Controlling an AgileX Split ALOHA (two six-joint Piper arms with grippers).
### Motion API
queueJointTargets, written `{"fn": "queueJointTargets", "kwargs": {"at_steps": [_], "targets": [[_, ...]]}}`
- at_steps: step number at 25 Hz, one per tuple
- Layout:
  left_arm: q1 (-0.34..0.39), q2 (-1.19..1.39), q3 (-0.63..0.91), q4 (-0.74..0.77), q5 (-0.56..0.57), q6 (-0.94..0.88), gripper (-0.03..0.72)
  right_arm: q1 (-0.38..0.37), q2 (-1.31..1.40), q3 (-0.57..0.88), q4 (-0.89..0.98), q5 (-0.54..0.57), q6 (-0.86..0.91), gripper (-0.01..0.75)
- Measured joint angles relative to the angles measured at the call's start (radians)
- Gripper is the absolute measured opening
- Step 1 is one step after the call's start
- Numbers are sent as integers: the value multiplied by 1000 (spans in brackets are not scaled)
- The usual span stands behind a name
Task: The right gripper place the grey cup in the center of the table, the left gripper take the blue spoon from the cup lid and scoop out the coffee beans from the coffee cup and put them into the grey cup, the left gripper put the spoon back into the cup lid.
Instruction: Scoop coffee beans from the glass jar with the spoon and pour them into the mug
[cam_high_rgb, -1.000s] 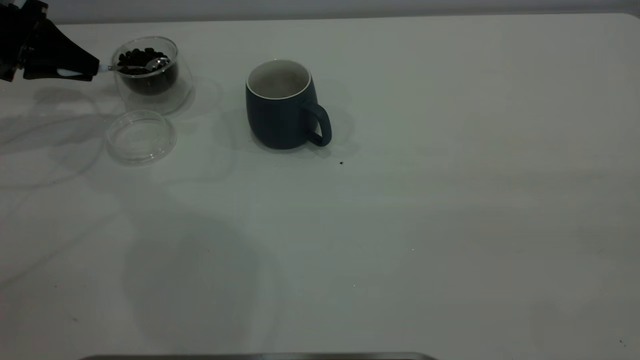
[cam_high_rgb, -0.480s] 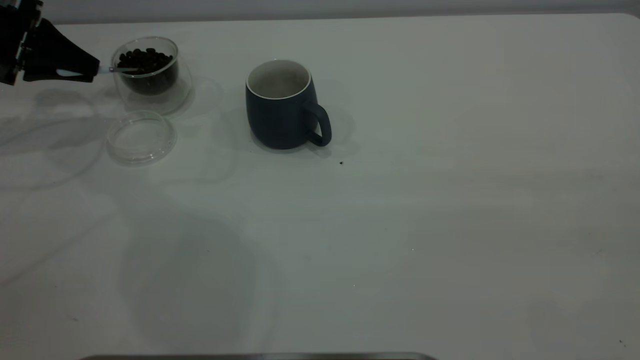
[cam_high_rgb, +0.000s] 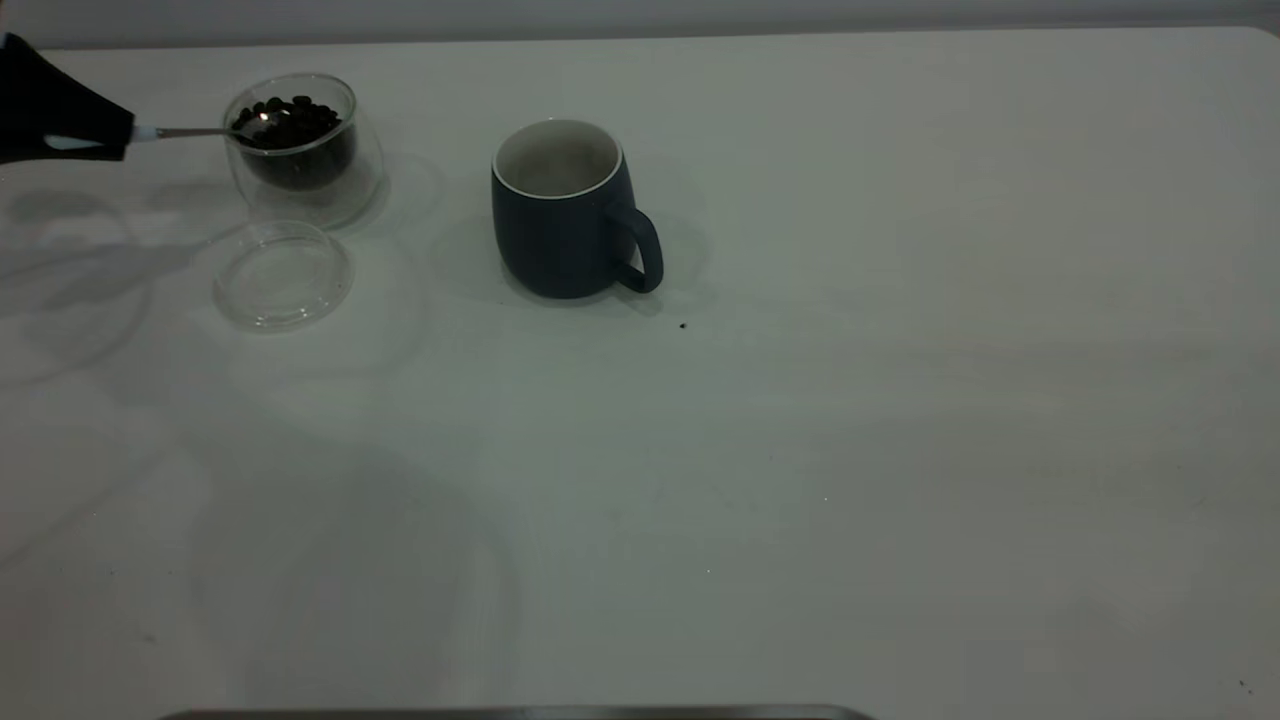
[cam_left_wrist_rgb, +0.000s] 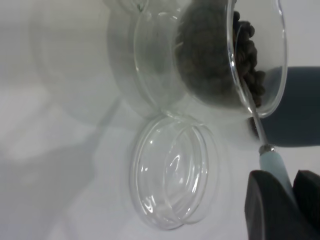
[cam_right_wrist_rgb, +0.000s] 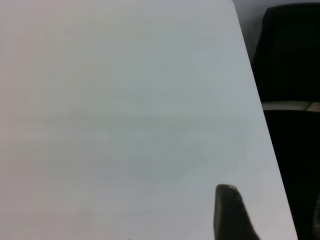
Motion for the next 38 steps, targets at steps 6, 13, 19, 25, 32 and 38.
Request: {"fn": "queueJointTargets", "kwargs": {"at_steps": [6, 13, 19, 25, 32, 38], "targets": [[10, 0, 0, -17, 19, -22, 126, 0, 0, 0, 0, 0, 0, 364], [10, 0, 0, -18, 66, -70, 126, 0, 0, 0, 0, 0, 0, 364], [10, 0, 0, -18, 88, -86, 126, 0, 0, 0, 0, 0, 0, 364], [10, 0, 0, -18, 88, -87, 126, 0, 0, 0, 0, 0, 0, 364], [10, 0, 0, -19, 88, -95, 126, 0, 0, 0, 0, 0, 0, 364], [10, 0, 0, -22, 89, -109, 126, 0, 0, 0, 0, 0, 0, 364]]}}
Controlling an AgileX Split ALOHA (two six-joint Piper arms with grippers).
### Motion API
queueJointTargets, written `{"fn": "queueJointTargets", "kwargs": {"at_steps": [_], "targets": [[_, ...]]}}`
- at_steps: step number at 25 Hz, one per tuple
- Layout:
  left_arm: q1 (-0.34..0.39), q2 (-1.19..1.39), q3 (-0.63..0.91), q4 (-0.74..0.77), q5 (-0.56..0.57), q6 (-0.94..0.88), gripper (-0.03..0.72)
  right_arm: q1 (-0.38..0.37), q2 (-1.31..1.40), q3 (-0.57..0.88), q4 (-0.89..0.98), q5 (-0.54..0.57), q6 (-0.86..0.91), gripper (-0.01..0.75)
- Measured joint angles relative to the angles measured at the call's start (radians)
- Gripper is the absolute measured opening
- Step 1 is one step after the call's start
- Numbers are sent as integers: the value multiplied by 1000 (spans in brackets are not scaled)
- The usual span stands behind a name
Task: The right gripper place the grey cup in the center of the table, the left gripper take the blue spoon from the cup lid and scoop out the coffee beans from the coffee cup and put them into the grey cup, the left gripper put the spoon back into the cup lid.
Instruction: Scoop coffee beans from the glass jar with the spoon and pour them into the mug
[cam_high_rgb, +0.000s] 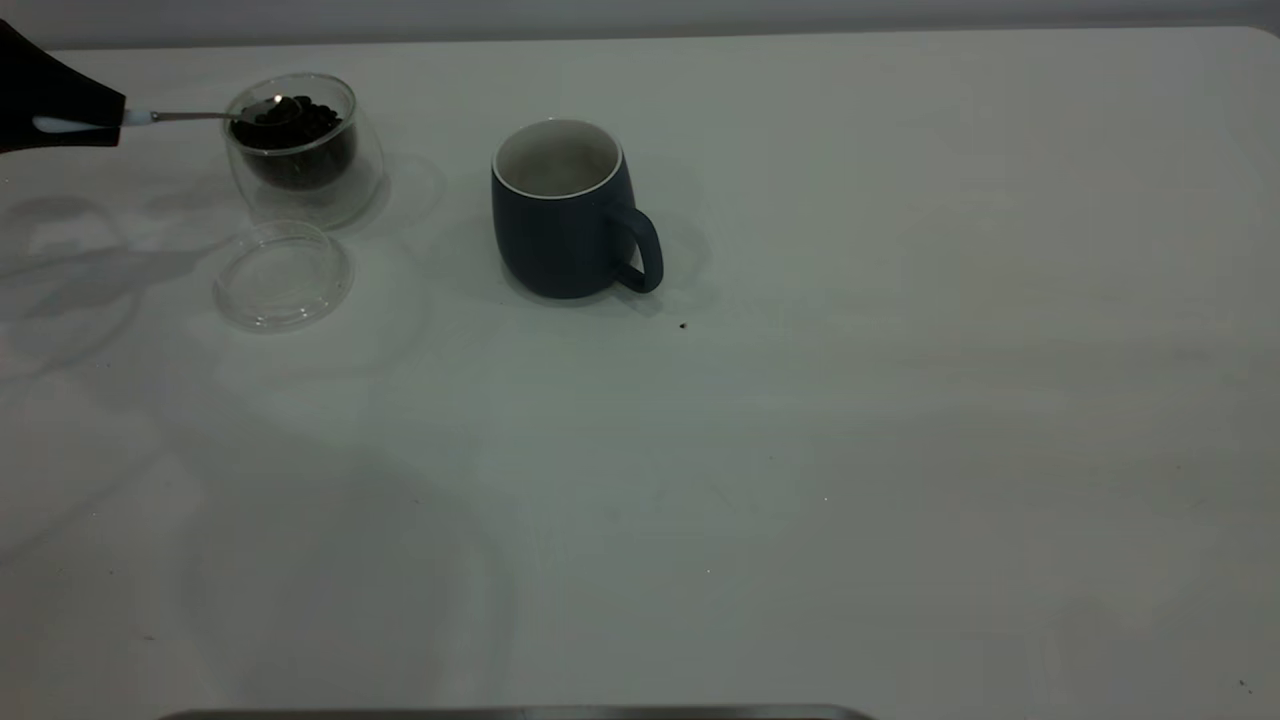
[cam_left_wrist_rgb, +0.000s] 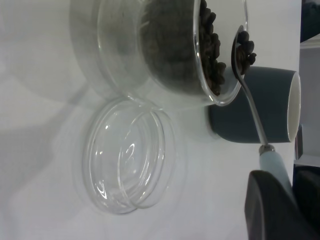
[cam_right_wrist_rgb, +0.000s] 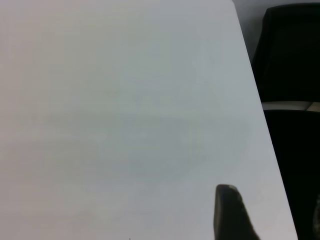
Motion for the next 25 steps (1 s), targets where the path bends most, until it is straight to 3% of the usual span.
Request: {"fn": "queueJointTargets", "kwargs": {"at_steps": [20, 25], "targets": [[-1, 0, 0, -64, 0, -57, 126, 0, 0, 0, 0, 0, 0, 364], [-36, 0, 0, -64, 0, -73, 126, 0, 0, 0, 0, 0, 0, 364]]}}
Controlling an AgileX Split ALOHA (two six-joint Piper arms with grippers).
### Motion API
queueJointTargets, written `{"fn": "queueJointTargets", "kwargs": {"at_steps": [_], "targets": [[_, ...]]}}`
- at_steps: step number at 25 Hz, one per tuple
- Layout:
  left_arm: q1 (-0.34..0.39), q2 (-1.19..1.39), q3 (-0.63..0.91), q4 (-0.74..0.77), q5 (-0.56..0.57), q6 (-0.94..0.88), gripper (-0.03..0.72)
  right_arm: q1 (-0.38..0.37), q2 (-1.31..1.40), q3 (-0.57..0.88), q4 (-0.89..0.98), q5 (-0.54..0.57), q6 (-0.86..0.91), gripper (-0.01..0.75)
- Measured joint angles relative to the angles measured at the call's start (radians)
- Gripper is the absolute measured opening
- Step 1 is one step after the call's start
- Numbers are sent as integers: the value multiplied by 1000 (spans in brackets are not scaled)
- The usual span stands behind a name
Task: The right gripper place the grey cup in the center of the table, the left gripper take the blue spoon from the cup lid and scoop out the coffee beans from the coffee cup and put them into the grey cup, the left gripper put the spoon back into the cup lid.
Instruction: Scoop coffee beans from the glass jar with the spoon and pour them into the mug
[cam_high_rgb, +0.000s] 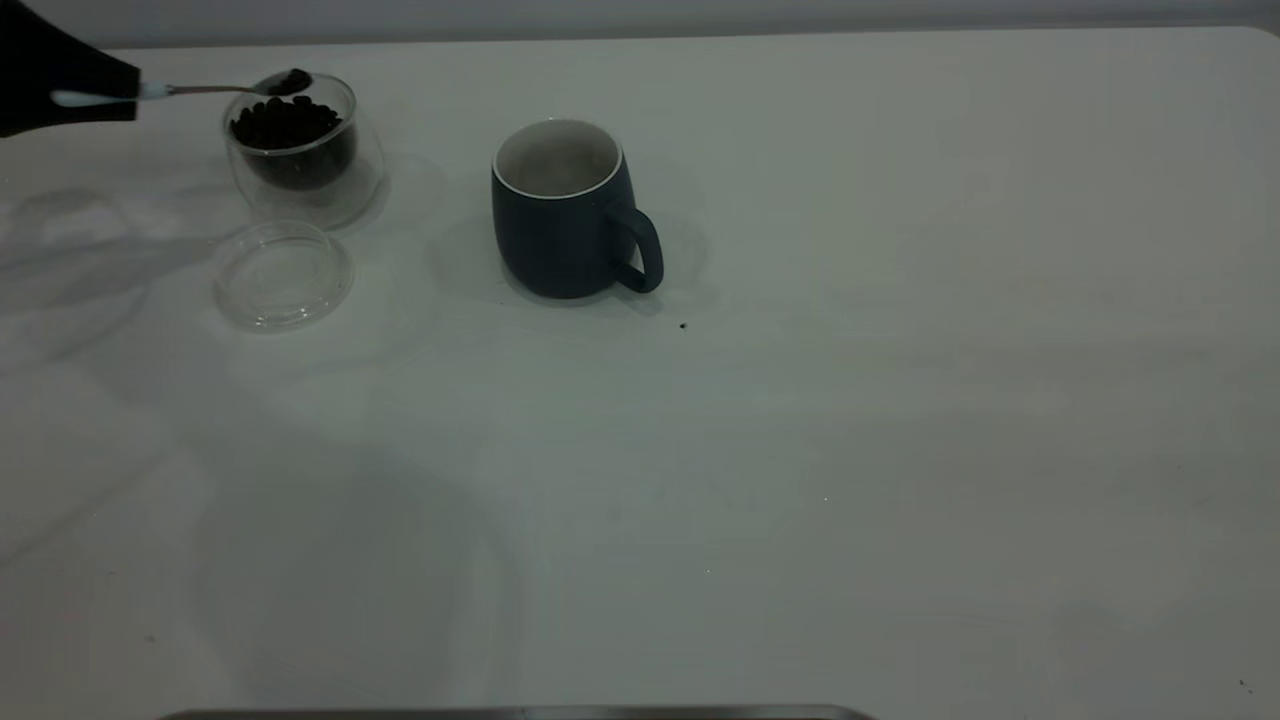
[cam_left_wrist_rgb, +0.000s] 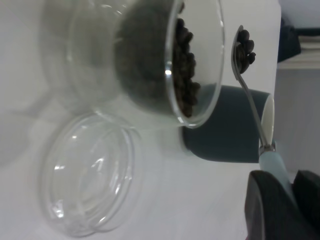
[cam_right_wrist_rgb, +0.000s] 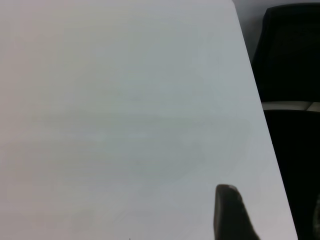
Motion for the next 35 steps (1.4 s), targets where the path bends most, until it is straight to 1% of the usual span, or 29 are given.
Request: {"fn": "queueJointTargets", "kwargs": {"at_steps": [10, 18, 24, 27, 29, 35], "targets": [[-134, 0, 0, -8, 0, -18, 126, 0, 0, 0, 0, 0, 0, 364], [-198, 0, 0, -26, 0, -21, 126, 0, 0, 0, 0, 0, 0, 364], [-258, 0, 0, -26, 0, -20, 126, 0, 0, 0, 0, 0, 0, 364], [-287, 0, 0, -28, 0, 8, 126, 0, 0, 0, 0, 0, 0, 364], [-297, 0, 0, -28, 0, 30, 126, 0, 0, 0, 0, 0, 0, 364], [-297, 0, 0, -27, 1, 64, 126, 0, 0, 0, 0, 0, 0, 364]]}}
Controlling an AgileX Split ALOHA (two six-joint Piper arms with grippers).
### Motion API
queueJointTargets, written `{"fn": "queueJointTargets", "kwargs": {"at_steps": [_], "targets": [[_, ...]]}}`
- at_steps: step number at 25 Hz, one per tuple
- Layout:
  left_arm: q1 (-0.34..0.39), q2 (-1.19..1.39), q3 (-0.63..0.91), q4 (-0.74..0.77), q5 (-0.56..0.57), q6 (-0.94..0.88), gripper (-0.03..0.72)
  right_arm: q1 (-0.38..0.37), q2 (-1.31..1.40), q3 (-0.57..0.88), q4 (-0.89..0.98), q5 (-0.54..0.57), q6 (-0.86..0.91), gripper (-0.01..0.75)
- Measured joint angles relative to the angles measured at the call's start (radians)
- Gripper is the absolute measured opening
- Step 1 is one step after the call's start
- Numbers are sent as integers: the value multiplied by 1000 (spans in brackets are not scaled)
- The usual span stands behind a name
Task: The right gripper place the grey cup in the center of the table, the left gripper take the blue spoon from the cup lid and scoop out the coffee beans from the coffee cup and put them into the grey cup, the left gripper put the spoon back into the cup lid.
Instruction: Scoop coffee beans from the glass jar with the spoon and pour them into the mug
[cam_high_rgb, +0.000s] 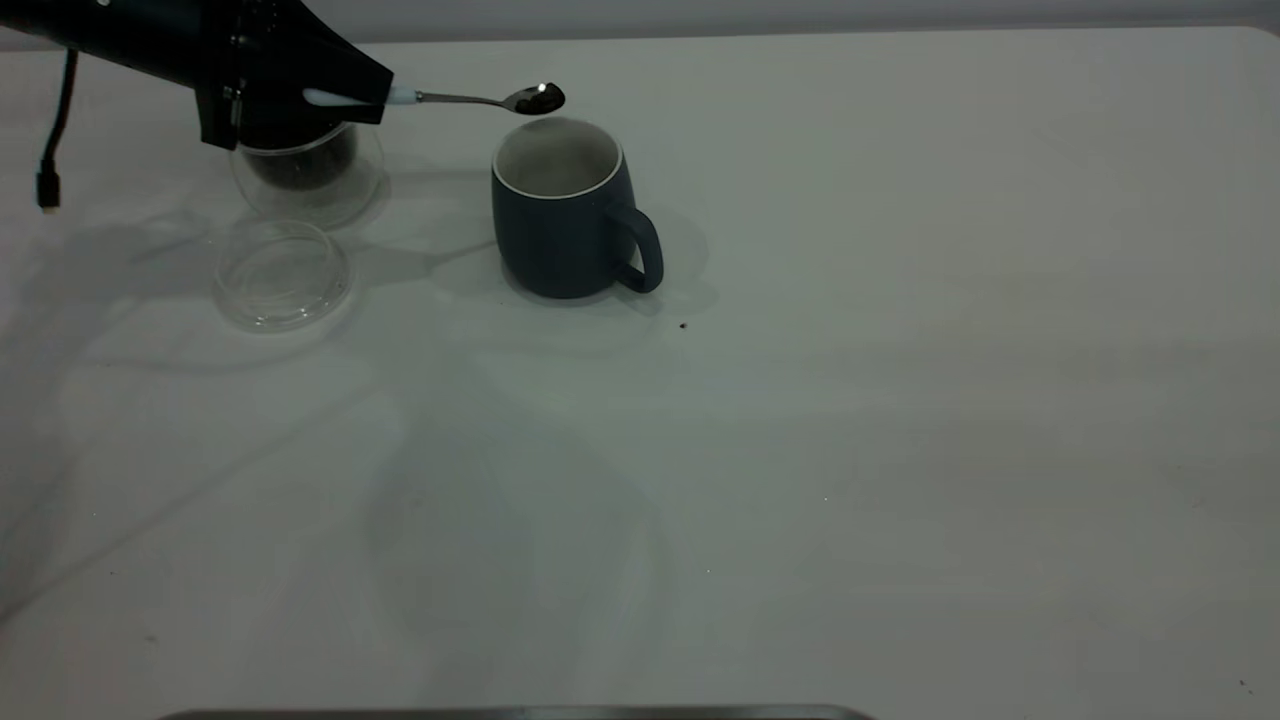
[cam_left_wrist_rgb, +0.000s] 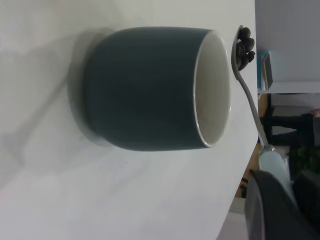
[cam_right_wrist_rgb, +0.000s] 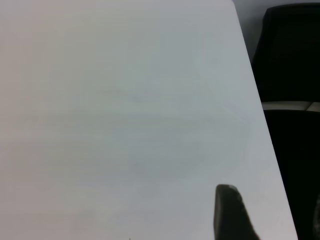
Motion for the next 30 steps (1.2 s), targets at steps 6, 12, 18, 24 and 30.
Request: {"fn": "queueJointTargets", "kwargs": {"at_steps": [6, 12, 18, 24, 30], "targets": [[0, 0, 0, 6, 0, 51, 126, 0, 0, 0, 0, 0, 0, 364], [0, 0, 0, 21, 0, 118, 126, 0, 0, 0, 0, 0, 0, 364], [0, 0, 0, 22, 0, 182, 126, 0, 0, 0, 0, 0, 0, 364], [0, 0, 0, 36, 0, 266, 126, 0, 0, 0, 0, 0, 0, 364], [0, 0, 0, 82, 0, 461, 126, 0, 0, 0, 0, 0, 0, 364]]}}
